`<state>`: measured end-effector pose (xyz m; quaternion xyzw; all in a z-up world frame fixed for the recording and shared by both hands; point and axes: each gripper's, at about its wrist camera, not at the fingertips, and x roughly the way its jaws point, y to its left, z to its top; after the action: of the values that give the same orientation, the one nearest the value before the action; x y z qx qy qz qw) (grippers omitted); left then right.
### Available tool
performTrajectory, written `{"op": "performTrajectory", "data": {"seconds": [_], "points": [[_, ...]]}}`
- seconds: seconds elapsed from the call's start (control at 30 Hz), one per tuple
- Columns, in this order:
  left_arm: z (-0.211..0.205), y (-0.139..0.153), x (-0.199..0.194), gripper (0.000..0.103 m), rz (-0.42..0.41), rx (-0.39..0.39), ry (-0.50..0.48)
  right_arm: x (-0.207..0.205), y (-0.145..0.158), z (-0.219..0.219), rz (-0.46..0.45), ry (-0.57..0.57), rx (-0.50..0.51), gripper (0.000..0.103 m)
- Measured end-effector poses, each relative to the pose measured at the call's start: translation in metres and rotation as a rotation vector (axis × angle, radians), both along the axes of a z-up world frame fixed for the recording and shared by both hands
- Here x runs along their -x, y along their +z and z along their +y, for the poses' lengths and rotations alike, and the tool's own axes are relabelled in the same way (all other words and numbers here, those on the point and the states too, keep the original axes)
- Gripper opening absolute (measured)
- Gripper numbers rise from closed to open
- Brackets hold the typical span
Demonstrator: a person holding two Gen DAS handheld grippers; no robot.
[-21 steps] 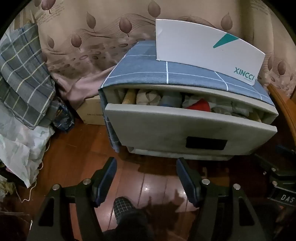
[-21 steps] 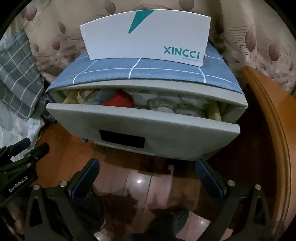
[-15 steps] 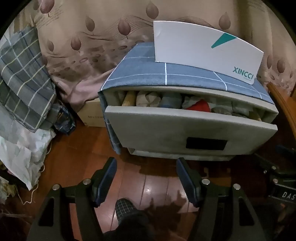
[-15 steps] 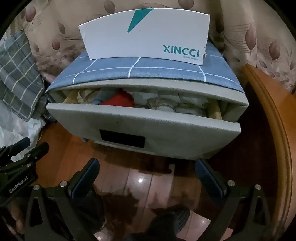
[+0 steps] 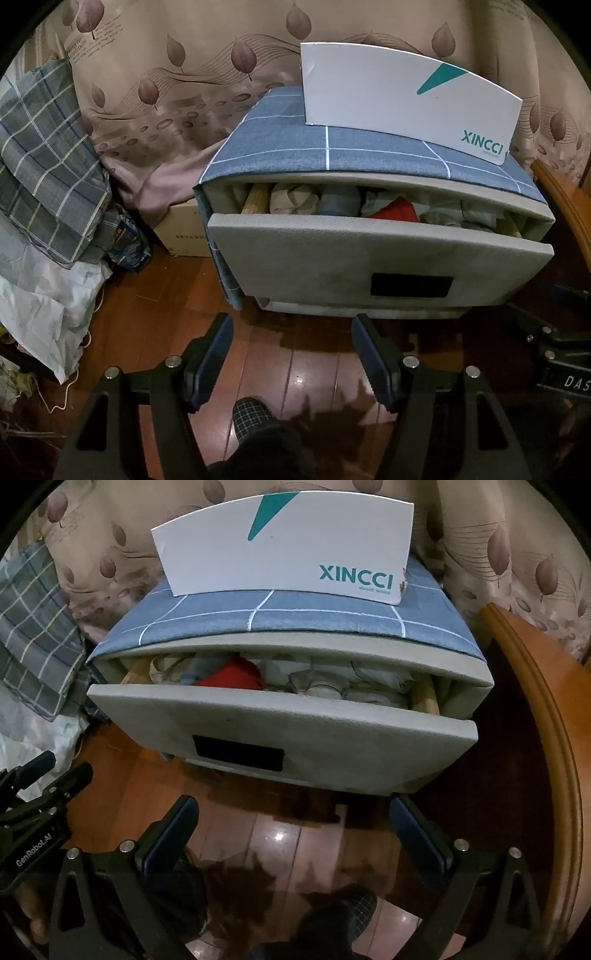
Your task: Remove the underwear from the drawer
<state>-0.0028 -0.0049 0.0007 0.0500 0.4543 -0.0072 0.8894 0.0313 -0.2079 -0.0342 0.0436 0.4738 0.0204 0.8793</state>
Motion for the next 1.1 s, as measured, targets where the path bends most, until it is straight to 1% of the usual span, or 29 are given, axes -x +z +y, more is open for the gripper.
{"op": "performTrajectory", "data": {"seconds": [0.83, 1.1], "points": [[-0.0019, 0.0001, -0.0006, 0.068, -0.001, -0.005, -0.018, -0.0002, -0.0010, -0.0012, 0.000, -0.002, 0.005, 0.102], [-0.0021, -0.0004, -0.0015, 0.068, 0.004, -0.013, -0.033, 0.0023, -0.0049, -0.0053, 0.007, -0.011, -0.015, 0.102]]}}
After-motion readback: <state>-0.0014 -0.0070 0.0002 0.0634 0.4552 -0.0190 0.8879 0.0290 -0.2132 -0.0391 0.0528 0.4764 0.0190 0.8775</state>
